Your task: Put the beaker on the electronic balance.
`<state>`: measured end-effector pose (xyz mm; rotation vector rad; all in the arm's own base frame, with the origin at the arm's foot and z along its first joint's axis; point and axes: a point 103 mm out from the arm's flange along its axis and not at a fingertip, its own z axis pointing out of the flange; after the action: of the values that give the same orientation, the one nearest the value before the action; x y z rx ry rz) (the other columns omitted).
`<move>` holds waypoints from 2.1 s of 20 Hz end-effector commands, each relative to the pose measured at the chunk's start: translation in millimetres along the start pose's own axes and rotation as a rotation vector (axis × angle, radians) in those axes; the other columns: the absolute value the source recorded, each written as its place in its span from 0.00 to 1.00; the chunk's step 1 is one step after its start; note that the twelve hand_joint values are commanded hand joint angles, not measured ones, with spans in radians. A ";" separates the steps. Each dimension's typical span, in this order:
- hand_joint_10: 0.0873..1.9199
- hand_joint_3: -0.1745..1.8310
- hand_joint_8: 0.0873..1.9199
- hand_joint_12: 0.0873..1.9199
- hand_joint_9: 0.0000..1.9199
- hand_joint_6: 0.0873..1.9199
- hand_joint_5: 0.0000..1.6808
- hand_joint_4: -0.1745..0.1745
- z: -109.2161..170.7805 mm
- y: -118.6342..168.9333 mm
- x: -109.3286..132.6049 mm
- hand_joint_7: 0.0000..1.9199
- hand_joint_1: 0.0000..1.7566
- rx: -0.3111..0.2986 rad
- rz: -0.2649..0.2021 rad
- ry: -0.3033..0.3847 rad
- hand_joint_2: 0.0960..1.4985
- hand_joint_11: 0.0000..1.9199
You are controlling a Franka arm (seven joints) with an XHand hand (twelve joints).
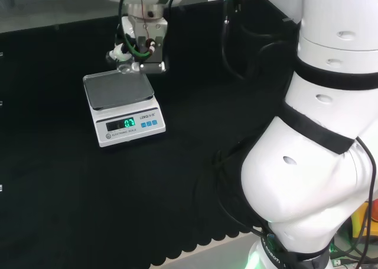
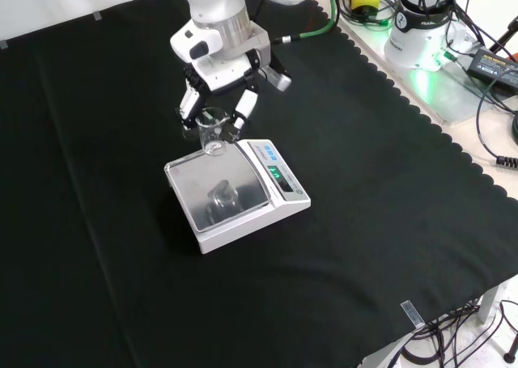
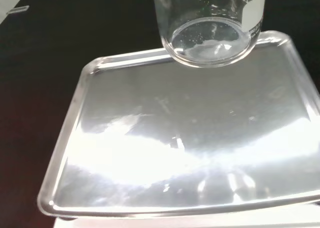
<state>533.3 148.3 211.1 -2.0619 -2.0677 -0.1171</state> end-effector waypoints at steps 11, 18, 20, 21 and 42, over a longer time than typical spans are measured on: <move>0.04 0.00 0.36 0.28 0.71 0.38 0.47 0.05 31.6 7.9 14.3 0.48 0.70 0.009 -0.025 0.030 0.77 0.71; 0.04 0.00 0.36 0.28 0.71 0.38 0.46 0.05 43.8 15.2 16.2 0.48 0.70 0.009 -0.011 0.003 0.77 0.71; 0.04 0.00 0.36 0.28 0.71 0.38 0.46 0.05 51.2 18.9 16.1 0.48 0.70 0.008 -0.006 -0.003 0.77 0.71; 0.04 0.00 0.36 0.28 0.71 0.38 0.46 0.05 54.5 20.4 16.0 0.48 0.70 0.006 -0.003 -0.005 0.77 0.71; 0.04 0.00 0.36 0.28 0.71 0.38 0.45 0.05 76.3 27.9 12.7 0.47 0.70 0.010 0.024 -0.083 0.77 0.71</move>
<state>555.2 175.0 139.4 -2.1117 -2.0692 -0.0425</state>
